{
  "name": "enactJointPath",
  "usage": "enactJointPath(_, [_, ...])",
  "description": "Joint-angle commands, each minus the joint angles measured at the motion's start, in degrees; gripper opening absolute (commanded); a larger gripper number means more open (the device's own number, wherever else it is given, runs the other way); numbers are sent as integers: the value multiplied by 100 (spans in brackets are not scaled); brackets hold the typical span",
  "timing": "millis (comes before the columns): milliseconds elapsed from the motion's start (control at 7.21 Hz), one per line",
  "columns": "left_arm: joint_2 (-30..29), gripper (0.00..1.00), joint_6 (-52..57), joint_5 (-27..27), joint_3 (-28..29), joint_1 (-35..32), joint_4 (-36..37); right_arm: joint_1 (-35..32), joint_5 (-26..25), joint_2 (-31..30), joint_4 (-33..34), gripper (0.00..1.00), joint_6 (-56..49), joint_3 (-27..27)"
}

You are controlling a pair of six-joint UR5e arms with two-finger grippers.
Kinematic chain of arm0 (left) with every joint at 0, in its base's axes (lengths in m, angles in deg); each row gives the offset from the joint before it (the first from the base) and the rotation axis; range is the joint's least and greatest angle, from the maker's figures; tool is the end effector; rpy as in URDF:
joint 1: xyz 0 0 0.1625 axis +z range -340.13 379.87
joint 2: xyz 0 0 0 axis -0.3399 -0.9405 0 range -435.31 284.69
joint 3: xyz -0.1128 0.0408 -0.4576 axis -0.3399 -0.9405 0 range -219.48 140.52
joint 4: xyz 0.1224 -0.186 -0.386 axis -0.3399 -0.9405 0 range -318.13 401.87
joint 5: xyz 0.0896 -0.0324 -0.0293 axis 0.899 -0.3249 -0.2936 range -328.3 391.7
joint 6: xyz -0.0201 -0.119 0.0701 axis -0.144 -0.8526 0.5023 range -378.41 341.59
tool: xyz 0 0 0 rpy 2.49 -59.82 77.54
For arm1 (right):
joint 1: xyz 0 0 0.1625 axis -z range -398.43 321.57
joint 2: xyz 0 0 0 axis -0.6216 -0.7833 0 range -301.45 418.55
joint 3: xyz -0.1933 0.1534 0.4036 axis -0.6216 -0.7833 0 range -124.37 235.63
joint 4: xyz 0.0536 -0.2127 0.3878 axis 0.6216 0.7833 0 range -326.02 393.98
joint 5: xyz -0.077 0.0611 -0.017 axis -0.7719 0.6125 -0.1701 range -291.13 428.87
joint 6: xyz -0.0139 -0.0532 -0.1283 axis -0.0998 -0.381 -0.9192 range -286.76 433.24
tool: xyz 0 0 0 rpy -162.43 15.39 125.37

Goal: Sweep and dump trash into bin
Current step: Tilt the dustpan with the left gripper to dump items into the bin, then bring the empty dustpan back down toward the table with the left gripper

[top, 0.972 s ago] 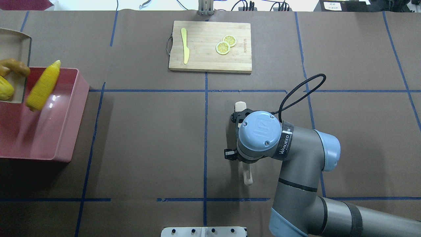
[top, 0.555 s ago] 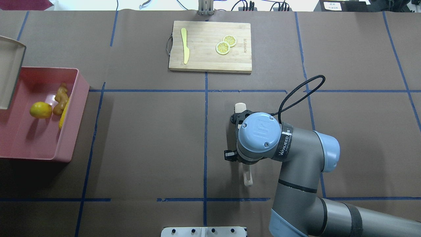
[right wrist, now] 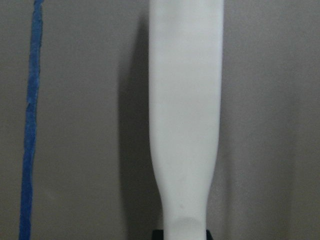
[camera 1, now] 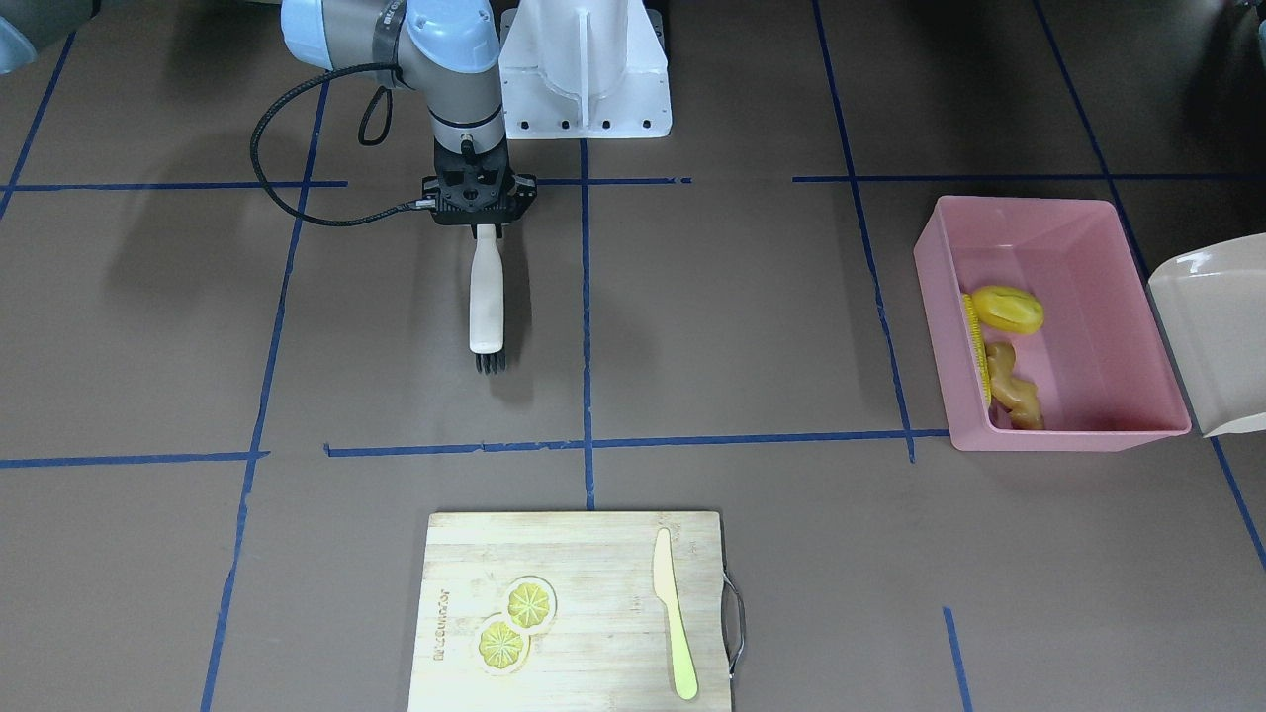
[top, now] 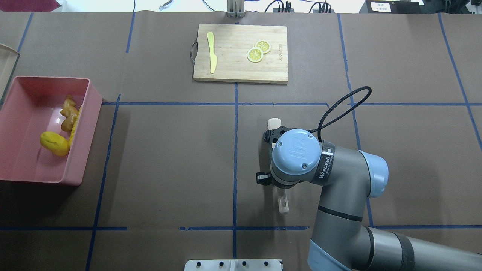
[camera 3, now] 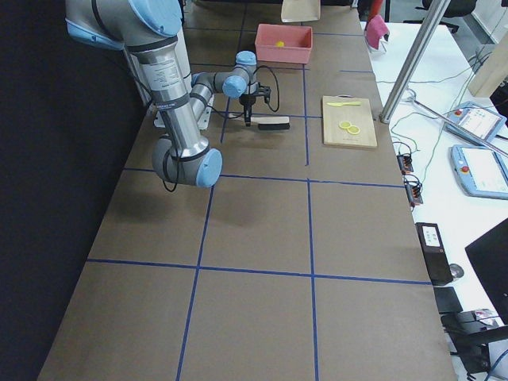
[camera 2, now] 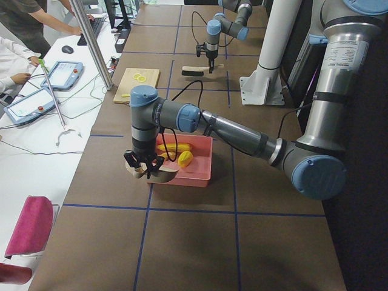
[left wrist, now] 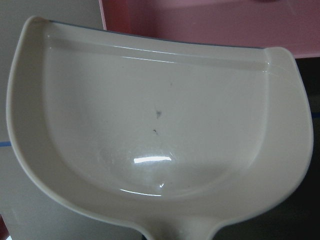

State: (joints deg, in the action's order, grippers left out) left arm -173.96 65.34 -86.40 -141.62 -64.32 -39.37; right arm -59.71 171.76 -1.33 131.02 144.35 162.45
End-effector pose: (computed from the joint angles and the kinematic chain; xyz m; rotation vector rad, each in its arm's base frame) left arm -0.0073 -0.5956 0.5789 0.5211 0.2794 1.5742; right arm -0.6072 -0.3461 0.3016 0.0353 -0.7252 -0.0385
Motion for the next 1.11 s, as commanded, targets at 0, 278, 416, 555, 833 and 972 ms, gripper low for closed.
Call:
enactJointPath(0, [-58, 0, -706, -545, -43, -45, -32, -8, 3, 3, -1, 0, 0, 6])
enactJointPath(278, [-58, 0, -2136, -1159, -96, -141, -364, -8, -6, 3, -1, 0, 0, -3])
enactJointPath(416, [-41, 0, -2883, -1267, -166, -142, -645, -8, -6, 3, -1, 0, 9, -3])
enactJointPath(555, [12, 0, -3482, -1346, -305, -142, -813, 0, -6, 12, -1, 0, 9, -3])
enactJointPath(833, [12, 0, -4790, -2073, -683, -142, -815, -8, 3, 12, -1, 0, 9, -3])
enactJointPath(972, [12, 0, -5494, -2155, -859, -124, -1015, -8, 3, 12, -10, 0, 9, -3])
